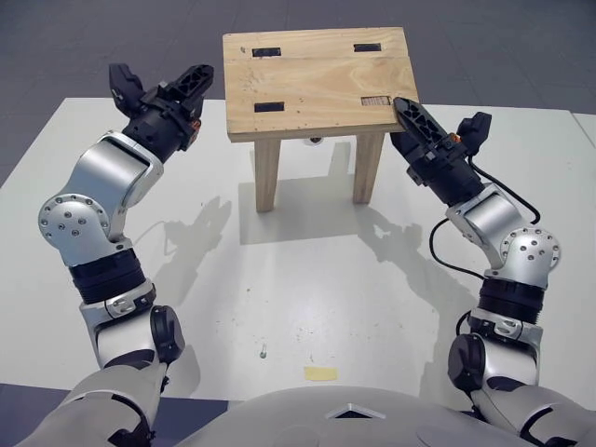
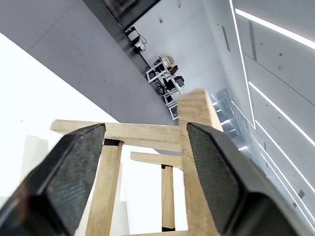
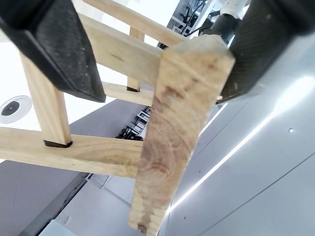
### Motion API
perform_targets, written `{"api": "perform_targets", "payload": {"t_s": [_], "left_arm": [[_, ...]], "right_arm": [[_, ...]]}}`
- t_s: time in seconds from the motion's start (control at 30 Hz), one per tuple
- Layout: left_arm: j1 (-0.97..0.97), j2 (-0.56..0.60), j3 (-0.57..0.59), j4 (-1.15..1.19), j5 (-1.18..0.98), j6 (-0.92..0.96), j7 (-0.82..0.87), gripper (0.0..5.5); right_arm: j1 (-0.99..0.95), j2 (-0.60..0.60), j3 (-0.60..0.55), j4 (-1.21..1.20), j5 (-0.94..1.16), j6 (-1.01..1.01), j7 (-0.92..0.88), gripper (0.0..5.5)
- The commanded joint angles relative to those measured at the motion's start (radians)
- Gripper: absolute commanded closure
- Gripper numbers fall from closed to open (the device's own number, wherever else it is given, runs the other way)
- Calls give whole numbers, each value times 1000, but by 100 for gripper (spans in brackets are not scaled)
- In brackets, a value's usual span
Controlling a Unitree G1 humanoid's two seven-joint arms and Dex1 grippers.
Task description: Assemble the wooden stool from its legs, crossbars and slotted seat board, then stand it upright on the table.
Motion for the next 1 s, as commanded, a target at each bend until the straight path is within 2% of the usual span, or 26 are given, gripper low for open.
{"api": "perform_targets", "payload": {"t_s": [0.03, 0.17, 0.37, 0.43, 0.5, 0.6, 0.8, 1.0], "left_arm": [[-4, 47, -7, 47, 80, -1, -34, 179], [35, 104, -37, 15, 281, -53, -105, 108], [59, 122, 6, -22, 380, -93, -166, 13], [78, 173, -60, -50, 538, -130, -197, 13], [115, 224, -155, -116, 740, -195, -229, 13], [186, 188, -206, -190, 913, -287, -213, 13], [252, 88, -301, -260, 1127, -401, -218, 13], [263, -1, -364, -283, 1250, -413, -235, 13]], "right_arm": [[59, 28, 21, -25, -87, -51, -40, 81], [61, 43, 2, -27, -155, -145, -57, 12], [72, 79, -19, -50, -208, -236, -72, 10], [88, 73, 27, -47, -324, -295, -61, 10], [100, 57, 130, -47, -537, -408, -53, 10], [77, 61, 229, 44, -812, -597, -86, 10], [-5, 66, 253, 221, -1041, -849, -80, 10], [-52, 47, 220, 330, -1148, -962, -112, 10]]}}
